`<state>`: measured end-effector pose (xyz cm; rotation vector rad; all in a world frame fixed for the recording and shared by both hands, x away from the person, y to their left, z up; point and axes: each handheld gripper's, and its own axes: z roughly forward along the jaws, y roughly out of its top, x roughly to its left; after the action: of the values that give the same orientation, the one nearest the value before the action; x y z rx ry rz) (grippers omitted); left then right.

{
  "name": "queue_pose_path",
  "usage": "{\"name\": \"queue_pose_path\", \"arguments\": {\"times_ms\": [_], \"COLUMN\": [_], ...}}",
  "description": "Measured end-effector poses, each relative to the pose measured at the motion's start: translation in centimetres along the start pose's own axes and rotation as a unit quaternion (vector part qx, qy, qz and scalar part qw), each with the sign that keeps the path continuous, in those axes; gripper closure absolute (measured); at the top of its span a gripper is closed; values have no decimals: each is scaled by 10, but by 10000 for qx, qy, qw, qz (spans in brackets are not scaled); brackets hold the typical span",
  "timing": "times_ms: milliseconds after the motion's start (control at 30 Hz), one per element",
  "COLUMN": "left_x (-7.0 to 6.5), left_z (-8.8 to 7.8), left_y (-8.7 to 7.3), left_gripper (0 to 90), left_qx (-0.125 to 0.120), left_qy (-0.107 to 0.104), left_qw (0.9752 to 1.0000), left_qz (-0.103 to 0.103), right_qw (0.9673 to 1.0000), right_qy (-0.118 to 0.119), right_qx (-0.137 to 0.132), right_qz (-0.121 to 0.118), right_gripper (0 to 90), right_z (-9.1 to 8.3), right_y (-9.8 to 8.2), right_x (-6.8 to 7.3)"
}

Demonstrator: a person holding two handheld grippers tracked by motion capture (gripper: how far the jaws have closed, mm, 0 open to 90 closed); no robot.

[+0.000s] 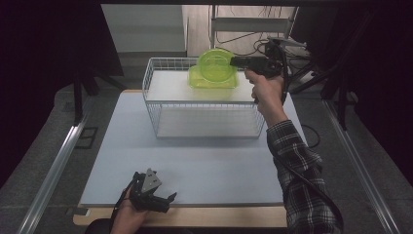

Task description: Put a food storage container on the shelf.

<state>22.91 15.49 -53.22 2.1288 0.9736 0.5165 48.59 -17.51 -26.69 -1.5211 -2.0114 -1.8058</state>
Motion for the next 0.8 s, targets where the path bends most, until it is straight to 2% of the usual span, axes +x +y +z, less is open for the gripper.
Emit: {"name": "queue_pose_path", "arguments": {"times_ms": [500, 633, 800], "left_x": [0, 0, 0], "left_z": [-2, -1, -1], "left_y": [-1, -1, -1], "left_gripper": [1, 1, 2], "left_qx": [19, 32, 33], "left_qy": [-2, -1, -5], "left_qw": [10000, 10000, 10000], "left_qz": [10, 26, 21], "right_qw": [9994, 9985, 9982], "right_qy": [-358, -550, -595], "right_qx": [-26, -16, 33], "right_qz": [7, -45, -1], "right_gripper": [793, 755, 721], "right_z": [16, 19, 22], "right_y": [4, 6, 8], "right_x": [3, 2, -2]}}
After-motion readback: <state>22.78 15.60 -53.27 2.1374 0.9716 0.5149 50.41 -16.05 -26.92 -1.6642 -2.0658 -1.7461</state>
